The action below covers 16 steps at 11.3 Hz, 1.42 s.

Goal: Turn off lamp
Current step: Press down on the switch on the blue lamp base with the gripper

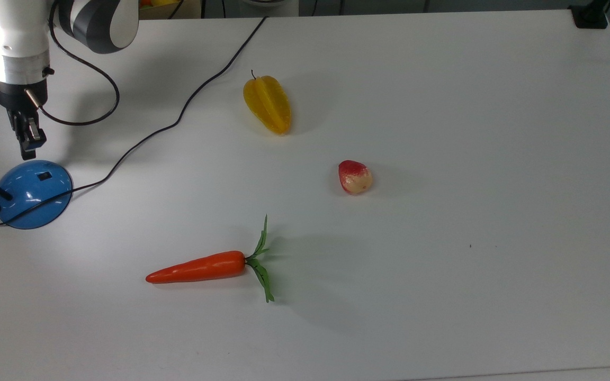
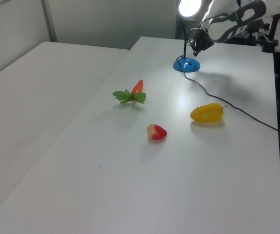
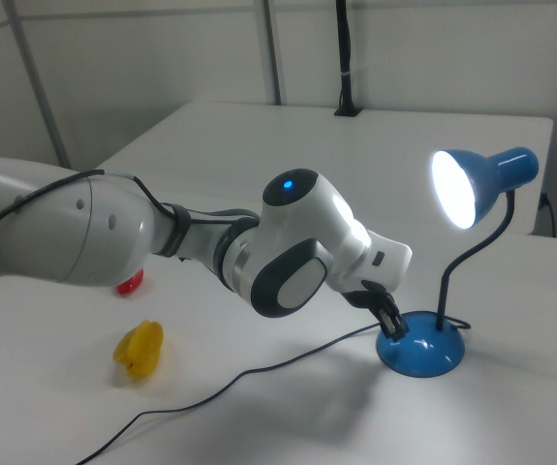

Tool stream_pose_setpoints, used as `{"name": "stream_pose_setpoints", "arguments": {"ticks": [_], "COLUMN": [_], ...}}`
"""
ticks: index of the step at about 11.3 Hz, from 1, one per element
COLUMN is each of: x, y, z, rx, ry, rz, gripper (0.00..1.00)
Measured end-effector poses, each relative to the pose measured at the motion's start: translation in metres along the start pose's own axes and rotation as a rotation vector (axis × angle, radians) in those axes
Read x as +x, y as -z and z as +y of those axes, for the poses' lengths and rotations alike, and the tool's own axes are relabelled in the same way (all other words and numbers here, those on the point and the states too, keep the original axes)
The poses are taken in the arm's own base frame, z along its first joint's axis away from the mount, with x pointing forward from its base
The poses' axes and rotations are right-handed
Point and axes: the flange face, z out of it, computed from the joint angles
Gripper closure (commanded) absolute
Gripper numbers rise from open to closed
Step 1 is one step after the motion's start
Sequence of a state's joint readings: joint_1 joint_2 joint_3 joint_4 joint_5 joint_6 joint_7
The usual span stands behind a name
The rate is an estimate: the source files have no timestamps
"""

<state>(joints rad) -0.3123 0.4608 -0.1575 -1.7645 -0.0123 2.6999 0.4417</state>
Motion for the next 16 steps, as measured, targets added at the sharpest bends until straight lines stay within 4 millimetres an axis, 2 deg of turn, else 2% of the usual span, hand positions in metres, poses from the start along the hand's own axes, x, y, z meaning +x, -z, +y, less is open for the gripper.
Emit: {"name": "stream_pose_setpoints", "arguments": {"ticks": [2,7,16], "x": [-0.005,-0.001,0.0], "y": [-0.012,-0.02,-0.025], "z": [0.0,-0.008,-0.016], "rx": [-0.012,-0.01,0.001], "ry": [0.013,0.024,0.02], "rz": [-0.012,-0.003,0.011], "gripper": [1.0,1.0,1.0]}}
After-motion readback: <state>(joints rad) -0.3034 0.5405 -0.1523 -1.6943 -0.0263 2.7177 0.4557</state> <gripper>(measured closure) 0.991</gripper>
